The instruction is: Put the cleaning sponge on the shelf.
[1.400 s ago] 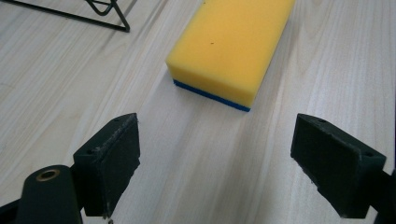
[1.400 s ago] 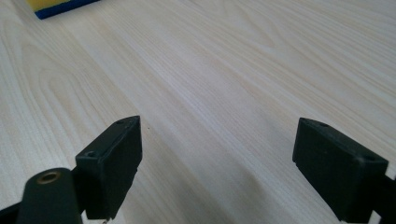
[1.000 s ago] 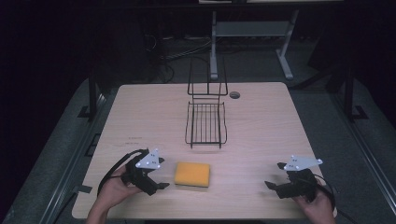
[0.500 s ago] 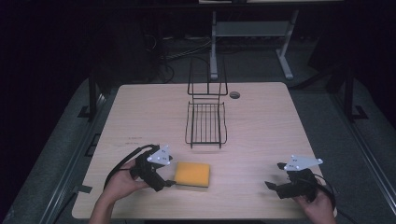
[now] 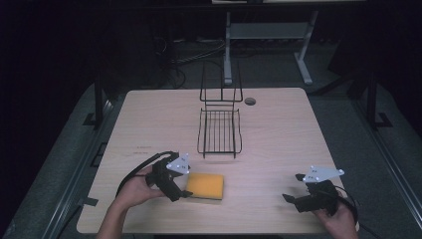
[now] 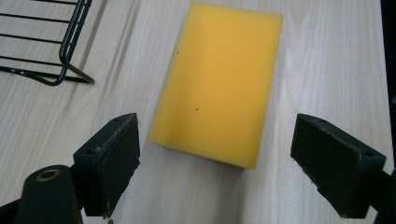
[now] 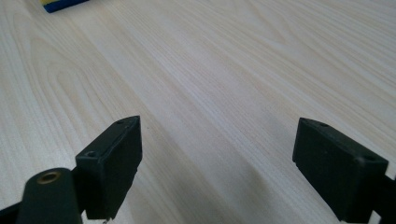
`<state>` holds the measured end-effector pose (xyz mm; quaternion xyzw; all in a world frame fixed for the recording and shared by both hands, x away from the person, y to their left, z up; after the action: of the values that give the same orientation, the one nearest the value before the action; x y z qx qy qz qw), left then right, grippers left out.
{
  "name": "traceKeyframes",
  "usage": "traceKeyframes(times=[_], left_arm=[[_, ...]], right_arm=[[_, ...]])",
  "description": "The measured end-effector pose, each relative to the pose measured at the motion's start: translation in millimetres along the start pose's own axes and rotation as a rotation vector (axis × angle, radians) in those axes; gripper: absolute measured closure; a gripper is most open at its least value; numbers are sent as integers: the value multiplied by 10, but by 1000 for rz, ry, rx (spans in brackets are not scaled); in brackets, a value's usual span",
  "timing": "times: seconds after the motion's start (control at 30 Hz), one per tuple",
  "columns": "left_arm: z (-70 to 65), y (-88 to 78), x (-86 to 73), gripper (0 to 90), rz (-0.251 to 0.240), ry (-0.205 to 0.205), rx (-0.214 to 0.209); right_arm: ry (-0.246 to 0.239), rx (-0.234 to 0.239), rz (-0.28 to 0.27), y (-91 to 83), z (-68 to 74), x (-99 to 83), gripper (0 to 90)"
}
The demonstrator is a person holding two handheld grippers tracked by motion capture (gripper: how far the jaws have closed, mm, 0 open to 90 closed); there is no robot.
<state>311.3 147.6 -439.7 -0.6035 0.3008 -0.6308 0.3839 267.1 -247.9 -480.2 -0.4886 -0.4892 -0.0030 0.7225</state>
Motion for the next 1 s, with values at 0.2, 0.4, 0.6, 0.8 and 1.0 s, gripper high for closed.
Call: traceKeyframes(times=[0.2,0.4,0.6,0.8,1.0], left_arm=[[14,50,43,151,9,17,-7],[18,94,99,151,12,43,-10],[18,159,129,151,27,44,-28],[33,185,179,150,20,58,-35],[51,220,253,150,15,62,-51]], right_arm=[[-6,3,0,7,7,2,152],[-7,2,2,6,9,3,152],[-11,7,5,21,17,4,152],[-14,9,7,28,21,6,152],[-15,11,8,32,21,6,152]])
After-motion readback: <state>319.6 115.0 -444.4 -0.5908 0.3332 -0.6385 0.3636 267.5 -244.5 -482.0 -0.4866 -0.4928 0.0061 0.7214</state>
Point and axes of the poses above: each handheld gripper's, and its own axes: y roughly forward along the jaws, x roughly out of its top, z roughly to its left, the point moved 4 cm from there along y, roughly forward along the jaws, and after that the axes turned 3 degrees about y, right-handed, at the moved point
